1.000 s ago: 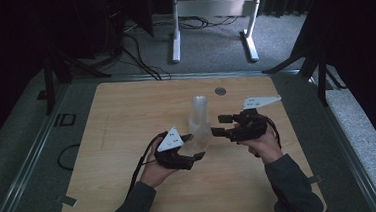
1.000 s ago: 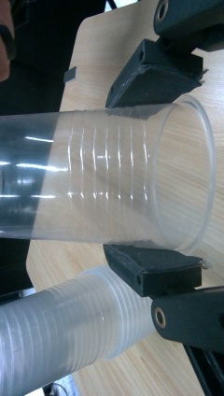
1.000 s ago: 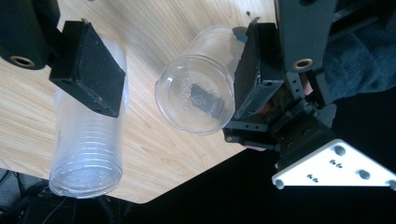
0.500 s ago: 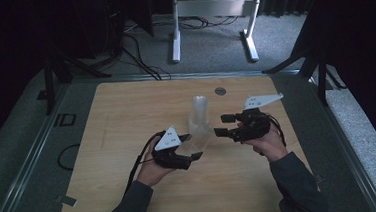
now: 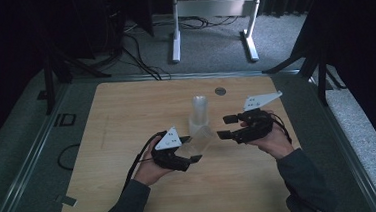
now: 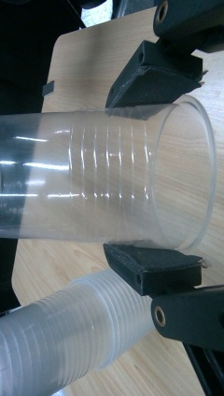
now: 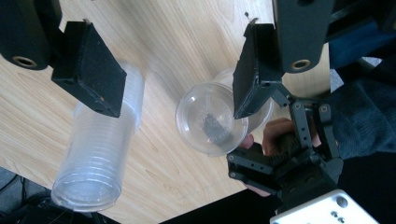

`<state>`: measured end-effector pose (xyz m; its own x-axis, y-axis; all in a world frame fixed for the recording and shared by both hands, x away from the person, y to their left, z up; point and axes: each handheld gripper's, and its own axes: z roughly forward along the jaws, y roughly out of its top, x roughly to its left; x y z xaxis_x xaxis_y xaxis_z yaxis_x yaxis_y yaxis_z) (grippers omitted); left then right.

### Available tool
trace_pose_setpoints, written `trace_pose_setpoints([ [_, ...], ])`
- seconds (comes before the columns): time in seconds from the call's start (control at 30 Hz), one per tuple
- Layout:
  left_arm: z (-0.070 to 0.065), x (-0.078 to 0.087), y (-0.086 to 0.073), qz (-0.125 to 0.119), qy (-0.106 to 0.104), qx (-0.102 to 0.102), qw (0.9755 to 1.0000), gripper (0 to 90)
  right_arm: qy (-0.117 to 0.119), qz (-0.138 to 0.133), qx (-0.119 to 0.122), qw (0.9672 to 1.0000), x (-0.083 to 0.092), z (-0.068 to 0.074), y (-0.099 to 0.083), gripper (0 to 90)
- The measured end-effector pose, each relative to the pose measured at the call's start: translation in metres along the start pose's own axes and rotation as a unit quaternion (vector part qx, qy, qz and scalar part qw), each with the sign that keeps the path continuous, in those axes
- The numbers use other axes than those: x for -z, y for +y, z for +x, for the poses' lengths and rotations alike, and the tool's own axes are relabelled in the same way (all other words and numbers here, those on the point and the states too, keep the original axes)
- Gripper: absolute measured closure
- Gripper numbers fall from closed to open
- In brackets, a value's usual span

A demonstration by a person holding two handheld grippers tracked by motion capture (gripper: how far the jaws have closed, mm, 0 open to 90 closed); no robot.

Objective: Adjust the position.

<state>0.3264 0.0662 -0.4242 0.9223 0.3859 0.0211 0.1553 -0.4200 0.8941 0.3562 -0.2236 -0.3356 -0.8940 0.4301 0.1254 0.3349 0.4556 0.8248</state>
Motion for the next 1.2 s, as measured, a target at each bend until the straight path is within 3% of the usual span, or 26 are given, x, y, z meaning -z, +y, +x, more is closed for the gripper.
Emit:
trace_pose_setpoints([
  [0.4,0.002,0.001,0.005,0.013,-0.014,-0.012,0.9997,29.2,-0.005,0.042,0.04,0.9983,-0.002,0.005,0.004,33.1],
  [0.47,0.002,0.002,0.006,0.015,-0.016,-0.014,0.9997,29.2,-0.015,0.056,0.052,0.997,-0.001,0.006,0.006,36.6],
  [0.73,0.002,0.003,0.008,0.021,-0.021,-0.019,0.9994,29.3,-0.02,0.08,0.076,0.9937,0.0,0.009,0.009,42.5],
  [1.2,0.003,0.004,0.012,0.035,-0.029,-0.028,0.9986,29.4,-0.024,0.11,0.108,0.9878,0.002,0.014,0.017,43.6],
])
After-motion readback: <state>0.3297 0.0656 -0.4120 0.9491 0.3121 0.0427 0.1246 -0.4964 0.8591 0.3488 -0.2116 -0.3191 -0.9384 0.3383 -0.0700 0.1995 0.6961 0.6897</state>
